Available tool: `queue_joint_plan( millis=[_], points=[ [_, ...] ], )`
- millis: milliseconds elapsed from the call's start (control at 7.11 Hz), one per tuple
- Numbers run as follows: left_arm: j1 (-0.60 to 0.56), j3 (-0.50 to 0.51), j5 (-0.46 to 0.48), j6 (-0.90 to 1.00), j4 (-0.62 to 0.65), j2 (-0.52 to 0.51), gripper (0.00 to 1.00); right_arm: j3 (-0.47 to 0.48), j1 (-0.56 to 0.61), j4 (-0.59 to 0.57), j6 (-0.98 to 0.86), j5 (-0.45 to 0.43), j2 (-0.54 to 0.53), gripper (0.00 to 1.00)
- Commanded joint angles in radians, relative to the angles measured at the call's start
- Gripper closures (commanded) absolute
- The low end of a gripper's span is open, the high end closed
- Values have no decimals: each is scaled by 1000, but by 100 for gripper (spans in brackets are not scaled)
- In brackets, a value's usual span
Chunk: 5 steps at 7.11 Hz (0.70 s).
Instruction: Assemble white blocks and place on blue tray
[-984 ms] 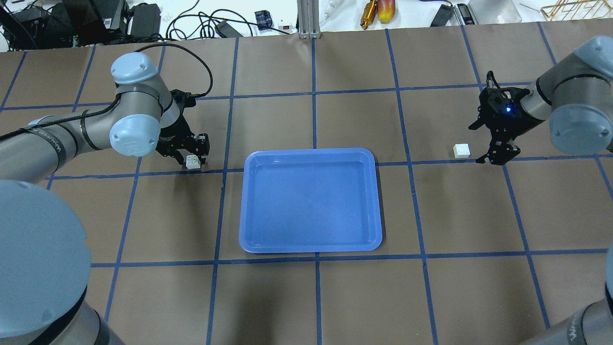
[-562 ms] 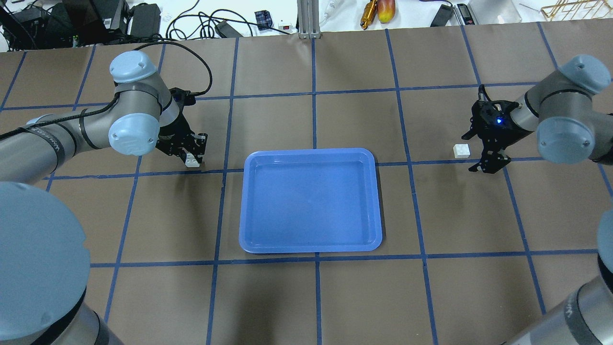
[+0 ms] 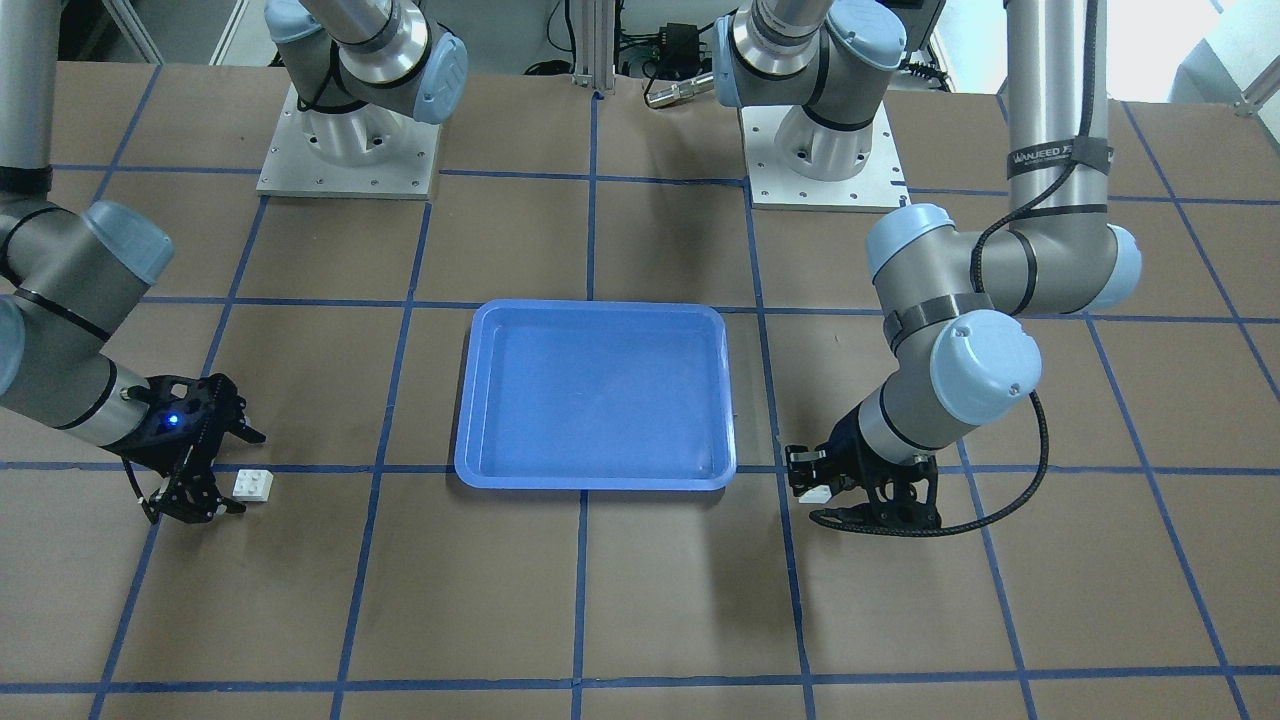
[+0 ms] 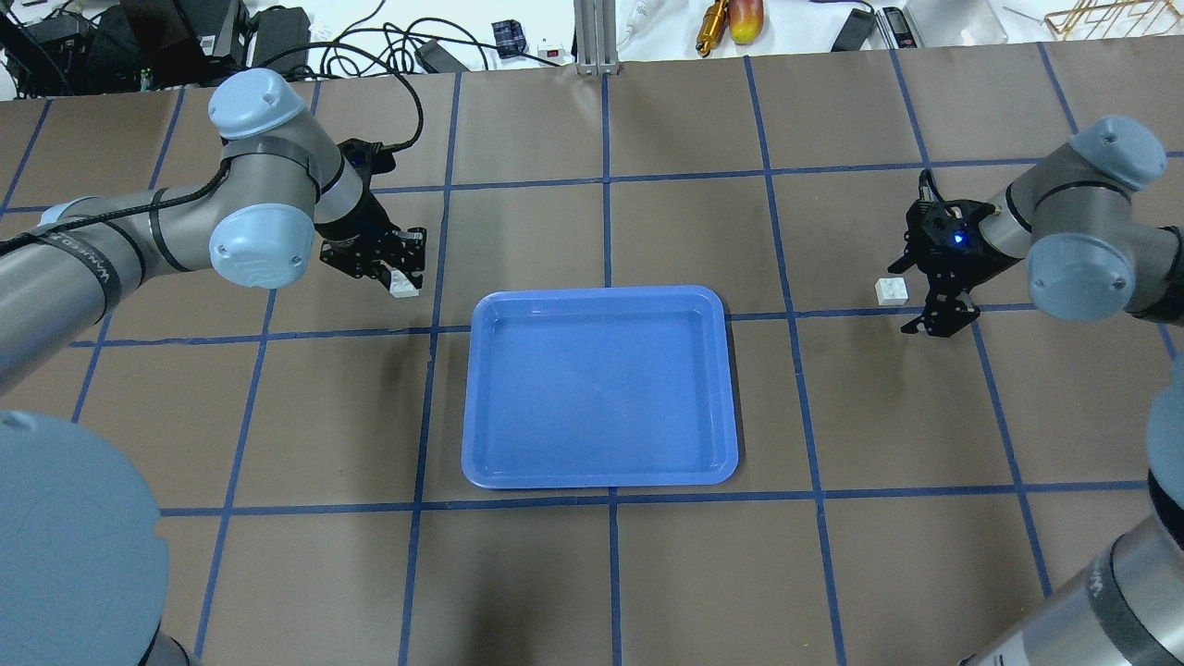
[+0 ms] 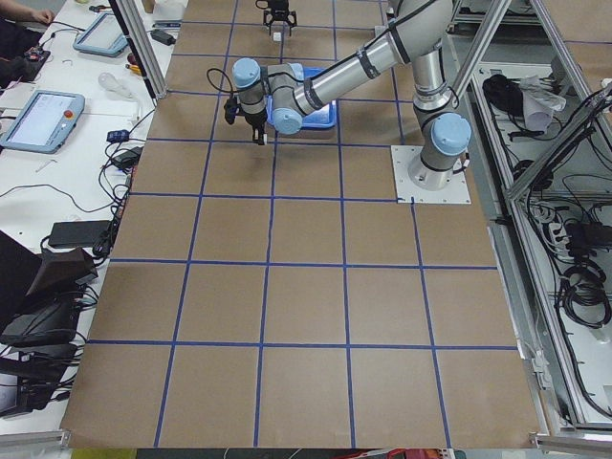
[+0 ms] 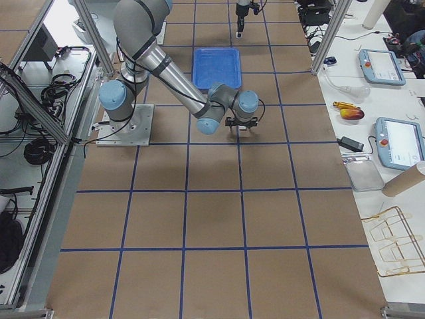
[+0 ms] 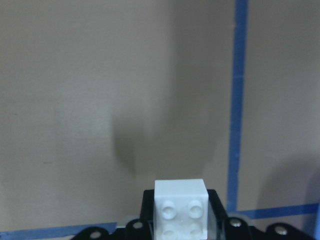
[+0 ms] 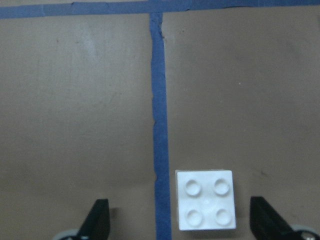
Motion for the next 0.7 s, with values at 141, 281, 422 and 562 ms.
queue_joint_plan(
  millis=[141, 281, 422, 562],
  points=[
    [-185, -12, -25, -158, 6, 55, 80, -4, 5, 0, 7, 2, -6, 96],
    [-269, -18, 12, -224, 5, 70, 80, -9, 6, -2, 13, 4, -32, 100],
    [-343, -44, 62, -354, 9, 62, 81, -17, 12, 6, 16, -1, -77, 100],
    [-404, -90, 63, -442, 64, 55, 82, -18, 17, 16, 17, 2, -106, 100]
  ],
)
